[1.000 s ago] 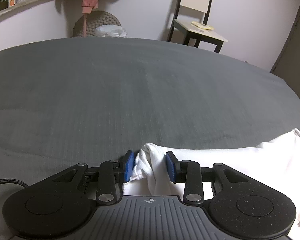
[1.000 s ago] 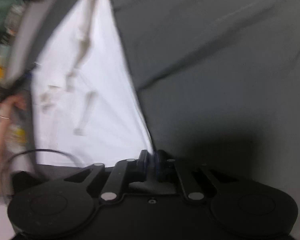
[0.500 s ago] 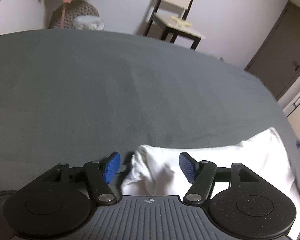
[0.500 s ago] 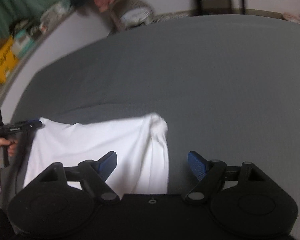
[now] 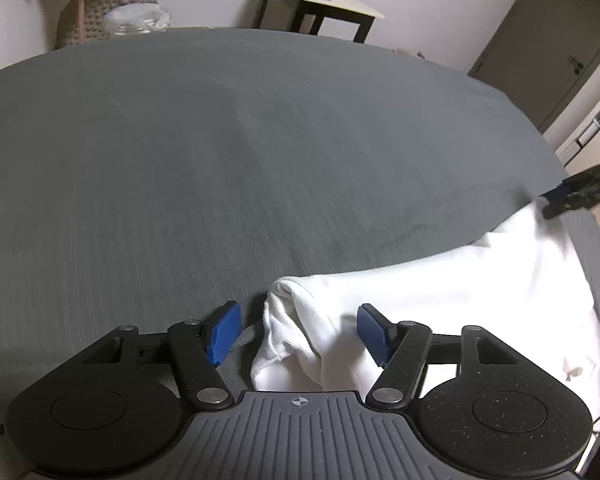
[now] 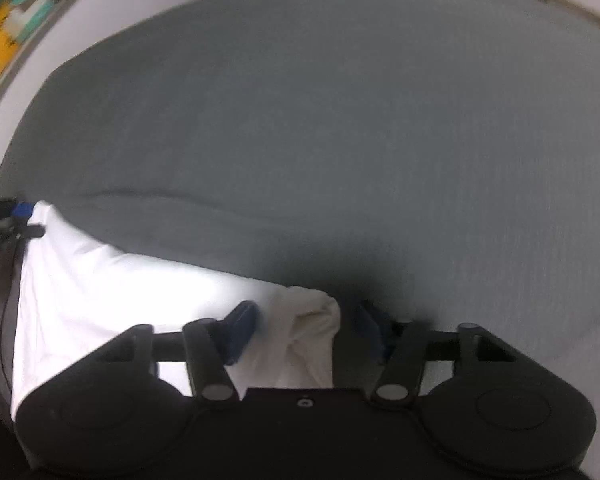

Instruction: Fold clothes

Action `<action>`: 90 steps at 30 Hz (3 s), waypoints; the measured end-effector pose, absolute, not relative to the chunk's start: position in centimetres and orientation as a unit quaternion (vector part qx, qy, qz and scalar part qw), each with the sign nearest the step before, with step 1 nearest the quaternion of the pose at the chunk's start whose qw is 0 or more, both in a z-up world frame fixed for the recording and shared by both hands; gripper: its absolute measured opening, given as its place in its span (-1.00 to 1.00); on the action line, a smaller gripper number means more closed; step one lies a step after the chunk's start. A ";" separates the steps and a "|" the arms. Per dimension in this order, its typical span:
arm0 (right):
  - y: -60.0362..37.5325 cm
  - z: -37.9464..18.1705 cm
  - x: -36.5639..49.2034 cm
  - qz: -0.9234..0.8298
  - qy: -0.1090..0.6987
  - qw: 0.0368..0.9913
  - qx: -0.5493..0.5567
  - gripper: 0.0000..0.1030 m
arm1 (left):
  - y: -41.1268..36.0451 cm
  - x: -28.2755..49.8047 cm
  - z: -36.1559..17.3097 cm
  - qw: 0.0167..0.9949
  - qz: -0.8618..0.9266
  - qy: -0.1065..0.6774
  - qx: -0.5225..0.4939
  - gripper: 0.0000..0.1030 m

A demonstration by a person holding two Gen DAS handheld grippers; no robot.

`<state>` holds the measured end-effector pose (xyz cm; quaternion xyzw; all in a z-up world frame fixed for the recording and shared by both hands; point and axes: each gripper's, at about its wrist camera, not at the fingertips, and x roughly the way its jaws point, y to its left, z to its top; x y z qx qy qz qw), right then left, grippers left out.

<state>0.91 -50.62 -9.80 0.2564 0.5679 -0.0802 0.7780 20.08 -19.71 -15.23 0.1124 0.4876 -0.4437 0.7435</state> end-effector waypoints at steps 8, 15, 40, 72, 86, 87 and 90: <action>-51.5 -9.9 -0.1 -0.072 0.553 0.770 0.311 -0.51 | -20.1 19.1 -14.4 0.758 -0.433 0.474 0.118 -0.63; -50.5 -7.9 -3.7 -0.104 0.472 0.821 0.303 -0.71 | -18.3 17.1 -12.0 0.808 -0.407 0.417 0.090 -0.80; -47.3 -2.6 -3.0 -0.127 0.308 0.917 0.219 -0.72 | -18.6 18.9 -7.2 0.870 -0.418 0.262 0.016 -0.80; -24.7 -9.0 -15.4 -0.075 0.406 0.851 -0.323 -0.06 | -10.6 -5.0 -13.5 0.704 -0.505 0.000 0.500 0.92; -21.3 -16.1 -13.8 -0.035 0.411 0.722 -0.556 -0.14 | -15.1 -7.6 -17.5 0.570 -0.406 -0.093 0.708 0.17; -21.1 -16.5 -13.7 -0.032 0.410 0.712 -0.568 -0.18 | -15.3 -7.8 -17.8 0.560 -0.404 -0.101 0.717 0.14; -21.3 -17.9 -13.5 -0.038 0.409 0.692 -0.594 -0.28 | -16.0 -8.0 -18.7 0.532 -0.401 -0.100 0.739 -0.30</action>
